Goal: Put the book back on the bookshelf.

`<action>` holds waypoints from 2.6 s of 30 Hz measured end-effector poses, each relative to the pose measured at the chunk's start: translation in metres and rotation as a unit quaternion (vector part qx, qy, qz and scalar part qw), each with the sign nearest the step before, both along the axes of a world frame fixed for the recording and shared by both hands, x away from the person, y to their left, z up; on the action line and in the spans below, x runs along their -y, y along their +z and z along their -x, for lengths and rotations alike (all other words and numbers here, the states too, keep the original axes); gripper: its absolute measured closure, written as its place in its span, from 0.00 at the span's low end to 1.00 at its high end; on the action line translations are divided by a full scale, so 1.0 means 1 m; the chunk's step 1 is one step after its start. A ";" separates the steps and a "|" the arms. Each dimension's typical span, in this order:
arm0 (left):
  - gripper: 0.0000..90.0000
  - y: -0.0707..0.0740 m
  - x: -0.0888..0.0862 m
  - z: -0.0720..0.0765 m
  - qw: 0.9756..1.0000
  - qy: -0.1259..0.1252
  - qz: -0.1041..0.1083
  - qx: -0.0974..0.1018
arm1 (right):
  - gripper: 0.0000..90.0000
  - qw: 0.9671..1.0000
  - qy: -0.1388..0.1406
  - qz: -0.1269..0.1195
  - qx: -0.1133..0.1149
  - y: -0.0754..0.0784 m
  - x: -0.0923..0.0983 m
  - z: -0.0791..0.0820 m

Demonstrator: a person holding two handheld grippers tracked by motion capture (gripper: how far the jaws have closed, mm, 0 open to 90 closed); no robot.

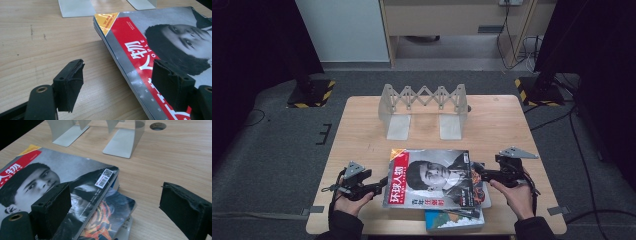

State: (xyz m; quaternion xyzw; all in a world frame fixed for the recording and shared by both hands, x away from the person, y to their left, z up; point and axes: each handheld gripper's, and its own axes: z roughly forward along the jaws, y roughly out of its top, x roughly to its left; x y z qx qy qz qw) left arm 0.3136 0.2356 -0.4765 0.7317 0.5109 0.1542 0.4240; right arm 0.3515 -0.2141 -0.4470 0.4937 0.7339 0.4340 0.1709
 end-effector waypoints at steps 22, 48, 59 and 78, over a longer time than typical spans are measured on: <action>0.27 -0.012 0.015 0.008 0.998 -0.025 0.011 -0.052 | 0.15 0.997 0.060 0.024 -0.040 -0.030 -0.036 0.010; 0.26 -0.019 0.022 0.016 0.993 -0.068 0.034 -0.085 | 0.16 0.996 0.082 0.021 -0.031 -0.038 -0.055 0.016; 0.26 -0.024 0.025 0.017 0.985 -0.097 0.075 -0.117 | 0.15 0.996 0.084 0.026 -0.030 -0.039 -0.056 0.017; 0.44 -0.006 0.018 0.013 0.982 -0.088 0.148 -0.076 | 0.13 0.996 0.084 0.021 -0.028 -0.040 -0.056 0.018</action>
